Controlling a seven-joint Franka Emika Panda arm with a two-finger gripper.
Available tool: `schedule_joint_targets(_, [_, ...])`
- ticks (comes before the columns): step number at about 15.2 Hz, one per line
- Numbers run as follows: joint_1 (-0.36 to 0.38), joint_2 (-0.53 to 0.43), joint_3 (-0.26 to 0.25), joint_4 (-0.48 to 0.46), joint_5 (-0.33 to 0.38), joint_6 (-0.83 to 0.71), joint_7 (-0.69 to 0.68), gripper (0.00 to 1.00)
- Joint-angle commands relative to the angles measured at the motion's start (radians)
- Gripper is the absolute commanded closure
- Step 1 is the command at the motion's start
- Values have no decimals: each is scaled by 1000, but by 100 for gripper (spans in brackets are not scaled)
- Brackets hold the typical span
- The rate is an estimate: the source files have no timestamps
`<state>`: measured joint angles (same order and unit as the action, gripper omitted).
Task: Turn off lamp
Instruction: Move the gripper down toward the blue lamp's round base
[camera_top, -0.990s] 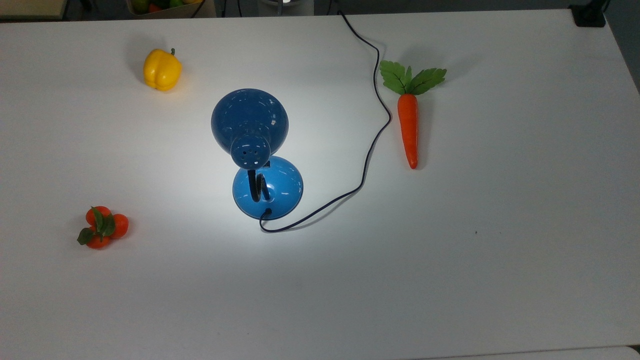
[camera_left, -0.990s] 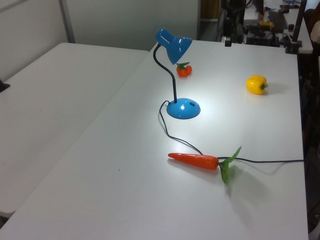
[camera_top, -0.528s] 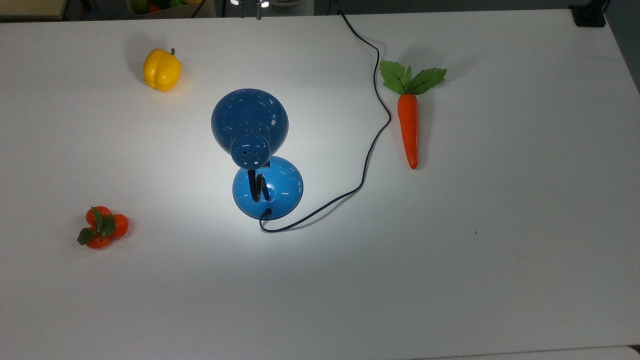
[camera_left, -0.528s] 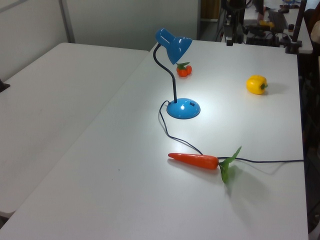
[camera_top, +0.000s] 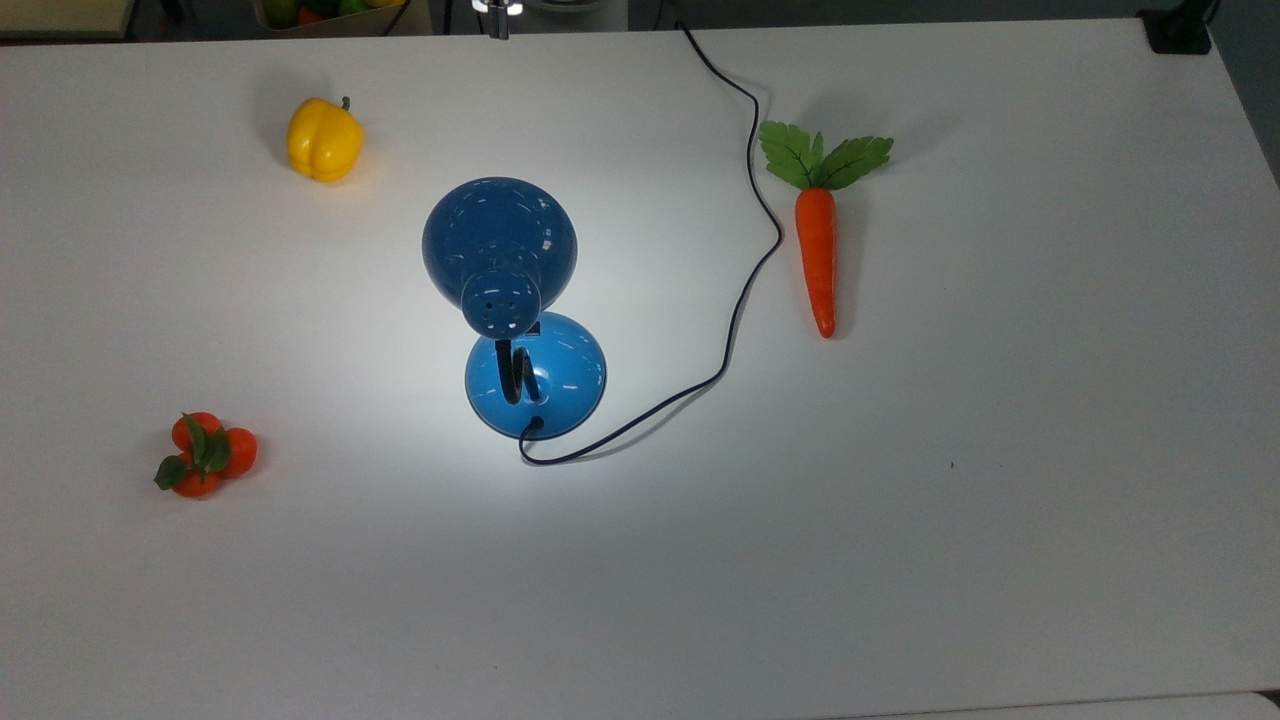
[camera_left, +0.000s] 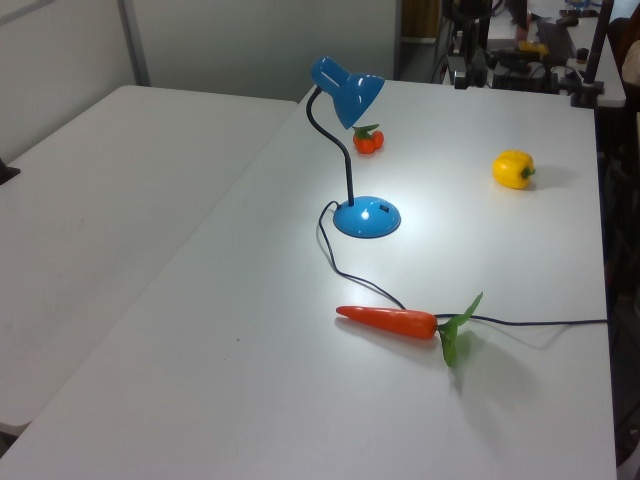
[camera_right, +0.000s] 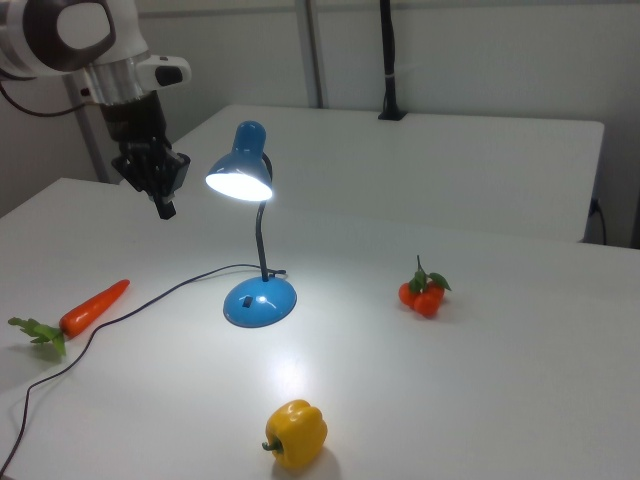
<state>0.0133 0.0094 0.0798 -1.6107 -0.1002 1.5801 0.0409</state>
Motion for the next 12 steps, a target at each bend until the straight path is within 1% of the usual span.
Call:
schedule_joint_targets(1, [-12,-2,-3,-55,16,-3,-26,100])
schedule_joint_targets(6, [-16,-5,-3,-193,16,130,-12,100])
schedule_joint_targets(9, [-19,-3,-5,-285,16,242,-12,100])
schedule_joint_targets(12, [-59,1,-3,-362,16,397,-13,100])
